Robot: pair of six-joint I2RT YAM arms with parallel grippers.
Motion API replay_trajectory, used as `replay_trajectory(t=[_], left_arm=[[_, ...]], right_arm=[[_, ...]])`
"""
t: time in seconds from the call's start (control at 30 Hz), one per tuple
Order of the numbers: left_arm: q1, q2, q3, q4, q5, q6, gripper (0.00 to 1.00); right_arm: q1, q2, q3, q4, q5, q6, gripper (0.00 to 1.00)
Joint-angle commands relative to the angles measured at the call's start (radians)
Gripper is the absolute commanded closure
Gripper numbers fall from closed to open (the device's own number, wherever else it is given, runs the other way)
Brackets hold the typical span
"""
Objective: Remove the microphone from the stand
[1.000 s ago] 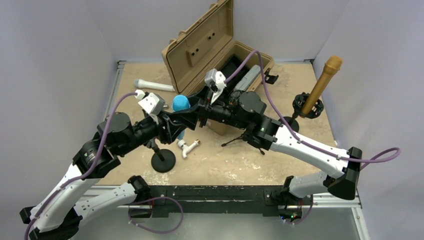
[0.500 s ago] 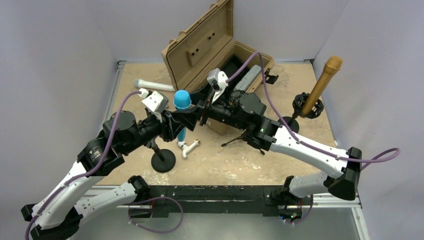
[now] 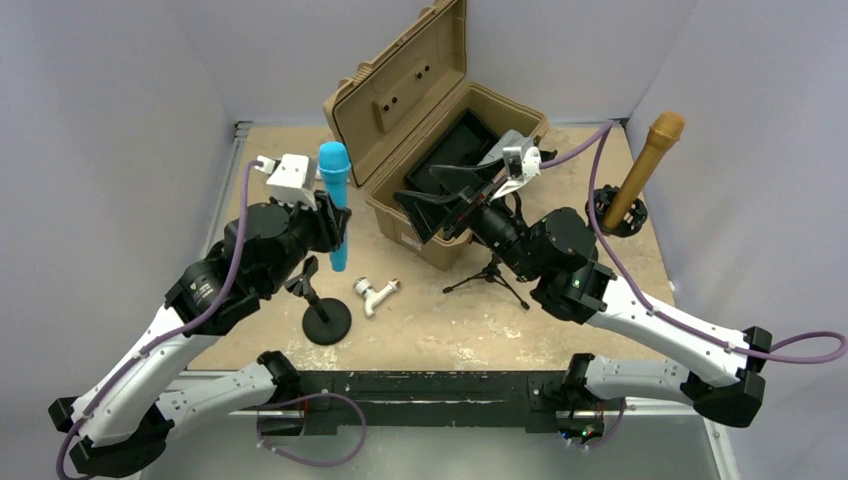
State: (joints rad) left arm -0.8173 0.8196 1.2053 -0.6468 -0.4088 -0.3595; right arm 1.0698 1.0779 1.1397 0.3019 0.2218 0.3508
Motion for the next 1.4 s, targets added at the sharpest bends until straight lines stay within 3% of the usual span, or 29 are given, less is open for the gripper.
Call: replay_trajectory(t=[0.0, 0.13, 0.3, 0.47, 0.6, 0.87, 1.03, 1.37], left_arm=[[0.063, 0.045, 0.123, -0.069, -0.231, -0.104, 1.00], [0.211, 0.117, 0.225, -0.147, -0.213, -0.168, 1.00], [0.550, 0.189, 0.248, -0.191, 0.046, -0.382, 1.00], [0.879, 0.178, 0.024, -0.025, 0.222, -0.747, 1.00], [1.003, 0.301, -0.075, 0.111, 0.293, -0.924, 1.00], [1.059, 0.680, -0.081, 0.340, 0.437, -1.044, 1.00], [1.059, 0.785, -0.113, 0.456, 0.413, -1.087, 1.00], [1.026, 1.045, 0.001, 0.511, 0.439, -1.120, 0.99]], right_arm=[[0.001, -0.019, -0.031, 0.003, 0.082, -0.003, 0.01], [0.001, -0.042, -0.055, -0.012, 0.091, 0.004, 0.01], [0.001, -0.082, -0.080, -0.035, 0.120, 0.014, 0.01], [0.001, -0.136, -0.099, -0.058, 0.151, 0.024, 0.01], [0.002, -0.176, -0.109, -0.092, 0.171, 0.024, 0.01], [0.000, -0.245, -0.126, -0.190, 0.222, 0.065, 0.01], [0.001, -0.278, -0.167, -0.224, 0.232, 0.108, 0.01], [0.001, -0.284, -0.186, -0.290, 0.232, 0.178, 0.02]])
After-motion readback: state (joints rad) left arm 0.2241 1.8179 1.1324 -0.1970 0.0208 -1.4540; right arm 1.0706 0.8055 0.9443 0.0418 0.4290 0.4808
